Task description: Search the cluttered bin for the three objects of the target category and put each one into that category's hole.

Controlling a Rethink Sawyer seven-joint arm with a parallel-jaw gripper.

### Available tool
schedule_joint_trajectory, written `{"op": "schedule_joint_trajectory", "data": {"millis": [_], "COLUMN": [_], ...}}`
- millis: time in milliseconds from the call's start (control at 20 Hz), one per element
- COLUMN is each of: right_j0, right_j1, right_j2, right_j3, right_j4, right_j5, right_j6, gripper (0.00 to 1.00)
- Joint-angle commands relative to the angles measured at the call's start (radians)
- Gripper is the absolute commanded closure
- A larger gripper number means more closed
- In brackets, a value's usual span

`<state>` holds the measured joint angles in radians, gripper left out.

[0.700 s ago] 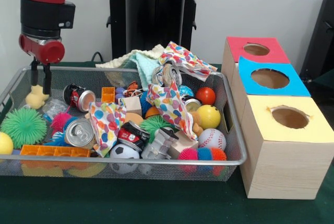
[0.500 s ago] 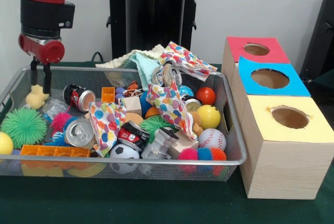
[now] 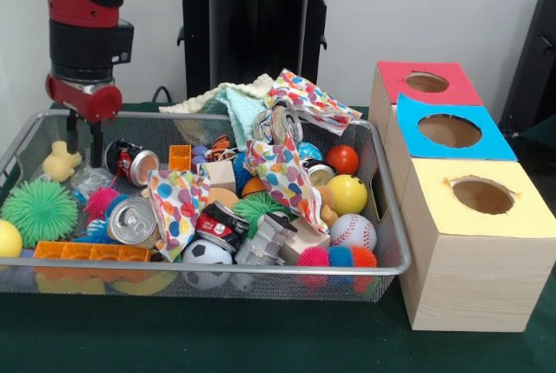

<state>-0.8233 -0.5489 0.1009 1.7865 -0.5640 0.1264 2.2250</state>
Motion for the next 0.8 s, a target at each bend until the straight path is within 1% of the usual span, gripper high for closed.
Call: {"op": "schedule_joint_trajectory", "data": {"millis": [50, 300, 550, 800], "right_j0": [-0.012, -0.001, -0.012, 0.011], "right_j1": [0.141, 0.193, 0.209, 0.23], "right_j2": [0.048, 0.031, 0.039, 0.007], "right_j3": [-0.121, -0.146, -0.171, -0.201], "right_j4": [-0.071, -0.093, -0.095, -0.099], "right_j5": [0.05, -0.001, 0.002, -0.033], "right_j6": [-0.076, -0.043, -0.051, -0.023], "gripper": [0.0, 0.0, 0.0, 0.0]}}
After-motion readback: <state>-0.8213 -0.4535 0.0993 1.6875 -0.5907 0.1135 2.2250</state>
